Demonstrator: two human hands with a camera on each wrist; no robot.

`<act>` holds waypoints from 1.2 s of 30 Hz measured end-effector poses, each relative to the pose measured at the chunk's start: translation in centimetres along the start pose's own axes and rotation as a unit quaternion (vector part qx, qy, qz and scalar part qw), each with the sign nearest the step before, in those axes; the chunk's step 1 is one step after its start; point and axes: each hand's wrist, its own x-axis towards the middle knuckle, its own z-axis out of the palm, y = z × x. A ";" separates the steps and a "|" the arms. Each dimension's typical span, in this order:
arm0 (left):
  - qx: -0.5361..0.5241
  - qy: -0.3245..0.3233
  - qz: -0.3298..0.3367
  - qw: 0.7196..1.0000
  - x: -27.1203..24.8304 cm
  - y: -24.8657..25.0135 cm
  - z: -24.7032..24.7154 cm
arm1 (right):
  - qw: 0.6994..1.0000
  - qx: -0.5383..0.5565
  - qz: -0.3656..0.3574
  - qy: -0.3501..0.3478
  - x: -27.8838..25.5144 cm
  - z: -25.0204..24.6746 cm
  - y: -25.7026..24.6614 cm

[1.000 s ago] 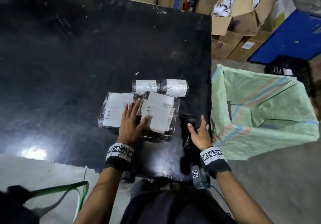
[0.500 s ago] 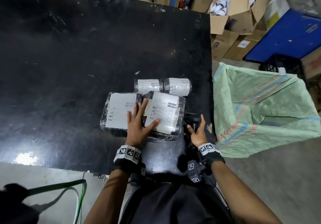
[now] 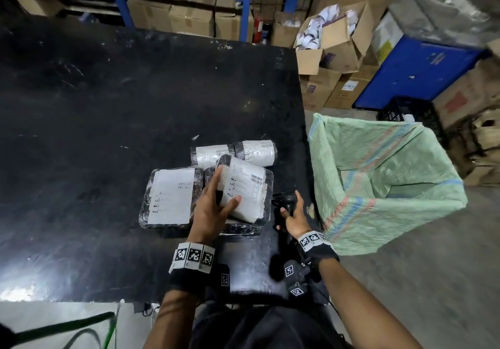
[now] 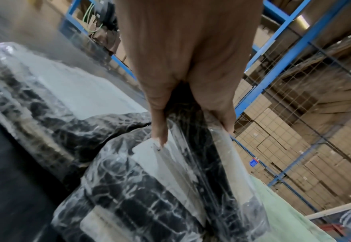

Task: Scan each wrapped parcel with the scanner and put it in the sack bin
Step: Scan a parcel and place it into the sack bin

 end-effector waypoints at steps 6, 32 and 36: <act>-0.074 -0.010 -0.050 0.996 0.7 1.3 0.4 | 1.000 0.014 -0.005 0.017 -0.1 -1.0 0.3; -0.249 0.066 0.047 0.965 5.9 8.9 4.6 | 0.940 0.113 -0.321 0.026 -12.8 -6.7 -14.7; -0.264 0.073 0.065 0.960 6.1 9.5 5.7 | 0.934 0.080 -0.348 0.022 -13.8 -6.3 -16.2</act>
